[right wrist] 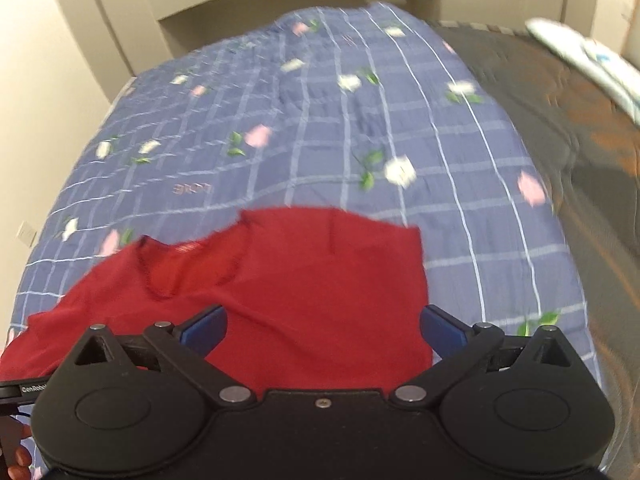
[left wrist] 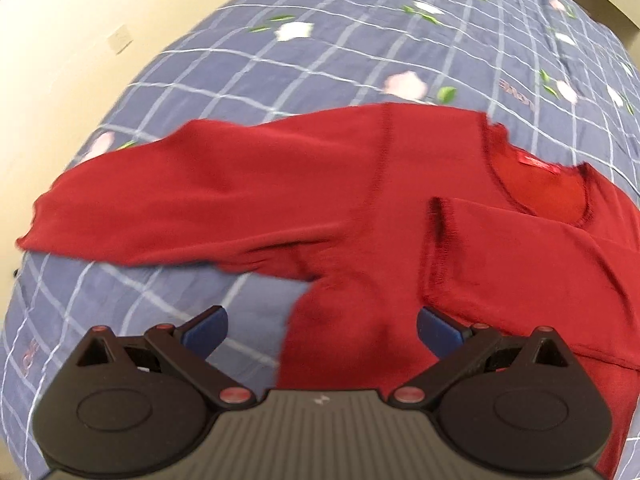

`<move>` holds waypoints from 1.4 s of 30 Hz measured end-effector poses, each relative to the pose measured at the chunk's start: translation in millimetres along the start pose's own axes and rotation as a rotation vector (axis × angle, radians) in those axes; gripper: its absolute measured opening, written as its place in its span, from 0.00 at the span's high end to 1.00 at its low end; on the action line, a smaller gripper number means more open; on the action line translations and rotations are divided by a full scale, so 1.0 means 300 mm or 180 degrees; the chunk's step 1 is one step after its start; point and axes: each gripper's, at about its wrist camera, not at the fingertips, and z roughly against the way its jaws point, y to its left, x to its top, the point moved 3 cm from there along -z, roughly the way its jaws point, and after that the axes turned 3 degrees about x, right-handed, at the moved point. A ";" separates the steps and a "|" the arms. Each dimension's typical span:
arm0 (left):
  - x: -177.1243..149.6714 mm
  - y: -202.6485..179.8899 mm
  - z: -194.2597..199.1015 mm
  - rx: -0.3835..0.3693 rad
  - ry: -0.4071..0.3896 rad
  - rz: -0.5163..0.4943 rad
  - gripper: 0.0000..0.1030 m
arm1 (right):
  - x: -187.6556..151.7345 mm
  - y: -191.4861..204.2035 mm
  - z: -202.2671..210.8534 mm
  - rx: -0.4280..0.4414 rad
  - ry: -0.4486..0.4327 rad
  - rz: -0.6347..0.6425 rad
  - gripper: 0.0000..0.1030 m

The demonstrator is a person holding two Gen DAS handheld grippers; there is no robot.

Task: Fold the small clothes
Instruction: 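Carry the cuff across the sweater body and release it with the right gripper, then grasp the other sleeve cuff with the left gripper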

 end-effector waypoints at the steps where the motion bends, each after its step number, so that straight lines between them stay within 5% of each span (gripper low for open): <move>1: -0.005 0.028 0.007 0.0022 -0.0008 0.0034 0.00 | 0.009 0.025 0.022 0.0017 -0.0034 0.0055 0.01; 13: -0.034 0.354 0.058 0.0289 -0.0080 0.0341 0.00 | 0.005 0.312 0.145 0.0193 -0.0154 0.0415 0.01; 27: -0.043 0.670 0.024 0.0427 -0.0093 0.0801 0.00 | -0.433 0.538 0.033 0.0222 0.0699 0.0630 0.01; 33: -0.050 0.742 -0.030 0.0434 -0.0058 0.0898 0.00 | -0.578 0.566 -0.015 0.0128 0.1095 0.0424 0.01; 42: -0.004 0.902 -0.130 0.0444 -0.0467 0.1407 0.01 | -0.737 0.598 0.009 0.0143 0.1468 0.0627 0.01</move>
